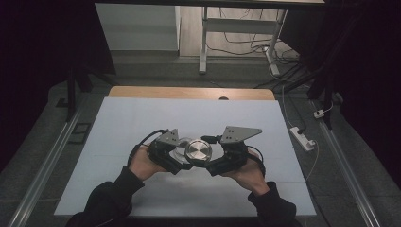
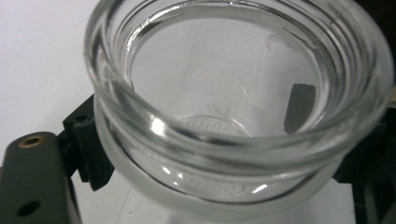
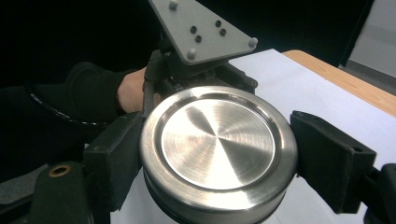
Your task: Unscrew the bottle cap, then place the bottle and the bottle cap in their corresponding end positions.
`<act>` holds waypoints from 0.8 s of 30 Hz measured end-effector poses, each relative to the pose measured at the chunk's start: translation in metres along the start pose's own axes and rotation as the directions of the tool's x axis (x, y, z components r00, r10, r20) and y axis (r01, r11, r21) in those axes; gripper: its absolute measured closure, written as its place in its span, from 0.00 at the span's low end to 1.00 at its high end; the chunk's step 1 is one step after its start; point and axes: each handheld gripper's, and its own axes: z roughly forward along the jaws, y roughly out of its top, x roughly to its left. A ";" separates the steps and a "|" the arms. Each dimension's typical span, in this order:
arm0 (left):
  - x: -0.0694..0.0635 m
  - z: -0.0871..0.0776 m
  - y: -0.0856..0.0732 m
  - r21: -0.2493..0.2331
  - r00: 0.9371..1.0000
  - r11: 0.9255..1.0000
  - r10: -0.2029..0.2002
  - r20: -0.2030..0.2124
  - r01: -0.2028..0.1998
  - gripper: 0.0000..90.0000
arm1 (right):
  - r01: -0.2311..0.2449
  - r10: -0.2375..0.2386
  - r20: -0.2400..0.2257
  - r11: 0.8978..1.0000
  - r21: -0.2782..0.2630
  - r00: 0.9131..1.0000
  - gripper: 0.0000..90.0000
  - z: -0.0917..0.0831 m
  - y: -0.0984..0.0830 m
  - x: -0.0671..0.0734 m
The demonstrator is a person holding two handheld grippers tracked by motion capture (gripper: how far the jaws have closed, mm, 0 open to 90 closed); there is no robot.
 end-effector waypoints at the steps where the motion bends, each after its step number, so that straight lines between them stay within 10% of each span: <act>1: 0.001 0.001 0.000 0.000 1.000 1.000 -0.004 -0.003 0.004 0.17 | -0.003 0.003 0.007 1.000 0.002 1.000 0.22 0.000 -0.001 0.001; 24: 0.020 0.003 0.002 -0.015 0.998 0.999 -0.036 -0.055 0.035 0.17 | 0.009 -0.009 0.015 1.000 0.003 1.000 0.22 -0.002 -0.018 0.015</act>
